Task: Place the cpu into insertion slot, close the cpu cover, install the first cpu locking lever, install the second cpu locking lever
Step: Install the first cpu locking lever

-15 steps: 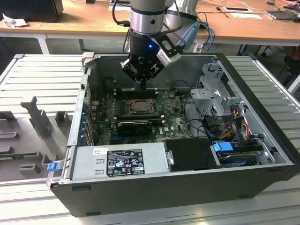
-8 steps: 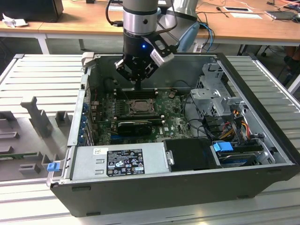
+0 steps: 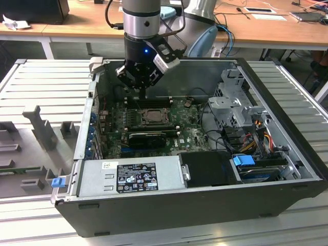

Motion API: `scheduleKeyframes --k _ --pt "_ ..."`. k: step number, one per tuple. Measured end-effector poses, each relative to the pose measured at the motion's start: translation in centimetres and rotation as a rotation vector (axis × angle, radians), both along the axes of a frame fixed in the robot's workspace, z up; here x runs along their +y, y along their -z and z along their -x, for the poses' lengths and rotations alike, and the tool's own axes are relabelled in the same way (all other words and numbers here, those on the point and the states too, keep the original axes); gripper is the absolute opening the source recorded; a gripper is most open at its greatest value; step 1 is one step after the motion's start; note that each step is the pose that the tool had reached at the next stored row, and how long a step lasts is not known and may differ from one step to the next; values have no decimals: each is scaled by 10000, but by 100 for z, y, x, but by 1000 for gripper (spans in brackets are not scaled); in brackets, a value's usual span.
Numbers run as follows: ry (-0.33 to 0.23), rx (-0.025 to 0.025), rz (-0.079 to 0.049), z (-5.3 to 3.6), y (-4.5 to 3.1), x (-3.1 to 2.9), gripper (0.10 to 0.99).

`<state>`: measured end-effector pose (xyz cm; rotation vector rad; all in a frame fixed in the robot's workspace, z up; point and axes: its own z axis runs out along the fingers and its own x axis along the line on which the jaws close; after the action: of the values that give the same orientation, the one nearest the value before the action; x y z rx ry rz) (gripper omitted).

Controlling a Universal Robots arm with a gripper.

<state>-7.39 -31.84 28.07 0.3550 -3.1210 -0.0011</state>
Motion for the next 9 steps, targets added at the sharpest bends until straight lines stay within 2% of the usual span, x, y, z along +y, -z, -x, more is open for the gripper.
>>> scheduleKeyframes --k 5,9 --pt "-11 -7 -14 121 19 0 106" --pt "468 -8 -14 136 72 3 106"
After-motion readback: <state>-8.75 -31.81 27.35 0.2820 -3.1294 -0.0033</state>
